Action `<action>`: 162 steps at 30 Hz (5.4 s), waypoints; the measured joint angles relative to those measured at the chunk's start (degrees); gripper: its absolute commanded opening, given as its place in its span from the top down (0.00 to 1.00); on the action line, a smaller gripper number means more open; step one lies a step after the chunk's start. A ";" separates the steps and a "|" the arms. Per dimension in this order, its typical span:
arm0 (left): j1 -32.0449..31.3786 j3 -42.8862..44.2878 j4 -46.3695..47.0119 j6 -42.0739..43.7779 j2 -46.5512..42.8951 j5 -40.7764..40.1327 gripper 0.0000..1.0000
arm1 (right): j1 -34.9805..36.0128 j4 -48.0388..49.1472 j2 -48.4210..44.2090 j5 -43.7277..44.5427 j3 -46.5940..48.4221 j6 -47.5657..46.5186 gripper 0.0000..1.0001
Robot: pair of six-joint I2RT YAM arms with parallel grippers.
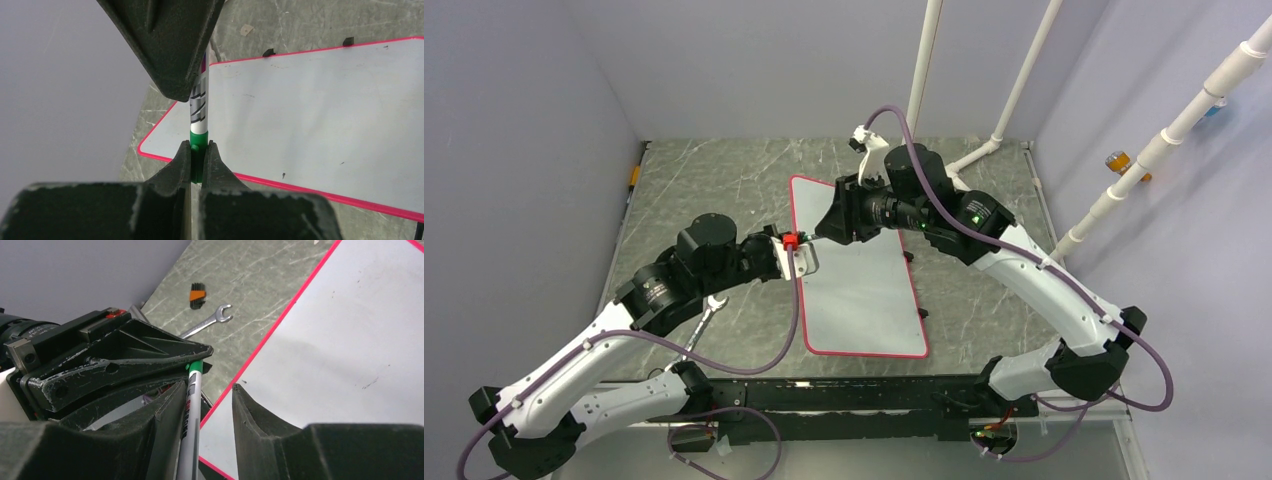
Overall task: Write a sentence on the whiteboard
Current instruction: Open the whiteboard marker from the pen cap.
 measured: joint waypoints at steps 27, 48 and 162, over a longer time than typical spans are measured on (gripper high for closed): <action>-0.02 -4.07 4.07 3.15 -1.22 -4.31 1.00 | 0.00 -3.89 4.24 -5.49 2.21 -1.88 0.58; -0.09 -4.42 5.03 3.10 -0.17 -5.46 1.00 | 0.00 -2.64 4.81 -5.46 2.67 -2.16 0.65; -0.24 -9.16 17.38 3.96 -1.90 0.22 1.00 | -3.39 -4.66 -11.78 -2.27 -3.54 -1.36 1.00</action>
